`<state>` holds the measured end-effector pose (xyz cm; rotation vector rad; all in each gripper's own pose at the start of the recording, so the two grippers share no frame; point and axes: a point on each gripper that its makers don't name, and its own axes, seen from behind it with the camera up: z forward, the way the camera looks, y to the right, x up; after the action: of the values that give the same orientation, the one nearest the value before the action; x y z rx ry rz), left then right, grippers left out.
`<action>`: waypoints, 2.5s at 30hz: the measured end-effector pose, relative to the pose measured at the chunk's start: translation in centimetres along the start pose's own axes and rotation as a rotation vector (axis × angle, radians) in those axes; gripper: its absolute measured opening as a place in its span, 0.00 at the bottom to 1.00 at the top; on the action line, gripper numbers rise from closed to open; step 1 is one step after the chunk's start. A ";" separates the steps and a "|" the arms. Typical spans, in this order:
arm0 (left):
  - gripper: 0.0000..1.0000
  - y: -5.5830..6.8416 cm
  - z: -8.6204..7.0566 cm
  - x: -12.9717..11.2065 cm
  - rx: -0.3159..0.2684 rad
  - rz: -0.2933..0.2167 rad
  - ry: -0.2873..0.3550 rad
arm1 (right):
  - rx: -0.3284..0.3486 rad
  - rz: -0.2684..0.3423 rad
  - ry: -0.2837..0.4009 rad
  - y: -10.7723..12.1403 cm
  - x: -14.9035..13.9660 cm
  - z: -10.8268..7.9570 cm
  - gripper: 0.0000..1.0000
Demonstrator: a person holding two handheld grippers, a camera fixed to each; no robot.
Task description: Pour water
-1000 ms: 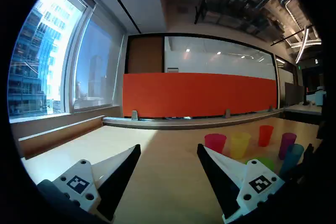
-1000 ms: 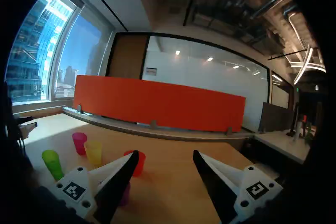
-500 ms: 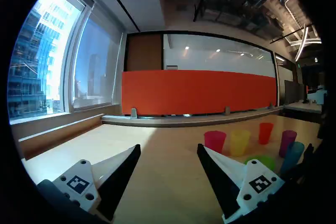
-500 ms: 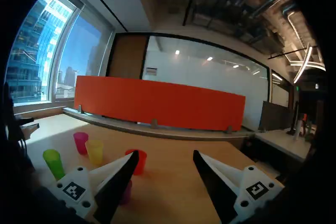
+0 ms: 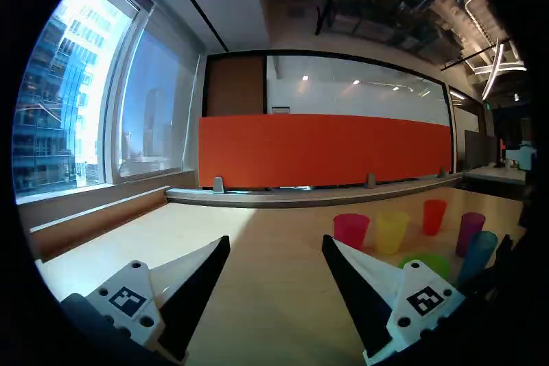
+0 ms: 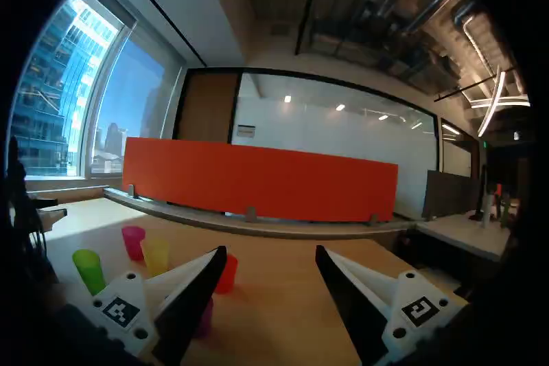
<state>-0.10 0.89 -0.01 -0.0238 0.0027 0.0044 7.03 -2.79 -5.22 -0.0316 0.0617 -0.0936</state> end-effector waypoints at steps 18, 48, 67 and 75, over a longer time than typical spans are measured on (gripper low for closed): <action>1.00 0.0 0.0 0.0 0.000 0.000 0.000 | 0.009 0.061 0.051 -0.8 -1.6 2.9 1.00; 1.00 0.0 0.0 0.0 0.000 0.000 0.000 | -0.021 0.123 -0.023 2.0 -7.7 4.1 1.00; 1.00 0.0 0.0 0.0 0.000 0.000 0.000 | -0.025 0.108 -0.036 1.9 -8.1 4.3 1.00; 1.00 0.0 0.0 0.0 0.000 0.000 0.000 | -0.025 0.109 -0.037 1.9 -8.3 4.3 1.00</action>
<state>-0.08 0.92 -0.04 -0.0239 0.0027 0.0044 -0.74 0.00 -0.54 -0.0545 0.0277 0.0164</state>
